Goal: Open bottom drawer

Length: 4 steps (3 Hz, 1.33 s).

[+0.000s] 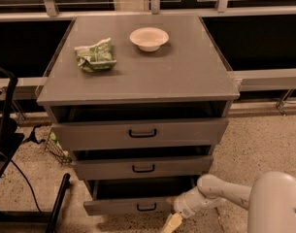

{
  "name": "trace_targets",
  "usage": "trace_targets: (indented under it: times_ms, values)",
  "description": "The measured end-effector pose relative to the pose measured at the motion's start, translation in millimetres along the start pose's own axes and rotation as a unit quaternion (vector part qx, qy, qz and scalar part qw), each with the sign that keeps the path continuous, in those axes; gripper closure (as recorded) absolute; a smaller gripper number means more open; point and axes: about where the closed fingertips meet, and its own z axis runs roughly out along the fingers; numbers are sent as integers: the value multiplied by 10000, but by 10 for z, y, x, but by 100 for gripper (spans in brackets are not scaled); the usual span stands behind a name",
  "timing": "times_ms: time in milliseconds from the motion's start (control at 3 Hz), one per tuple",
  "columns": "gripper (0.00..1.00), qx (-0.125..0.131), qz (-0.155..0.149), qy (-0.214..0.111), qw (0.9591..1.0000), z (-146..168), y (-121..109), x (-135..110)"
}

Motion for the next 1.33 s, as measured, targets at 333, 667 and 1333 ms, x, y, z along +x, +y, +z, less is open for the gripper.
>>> trace_targets:
  times_ms: [333, 667, 1333]
  values:
    - [0, -65, -14, 11, 10000, 12, 34, 1]
    - [0, 149, -230, -50, 9996, -36, -41, -86]
    - [0, 835, -973, 15, 9917, -129, -321, -227]
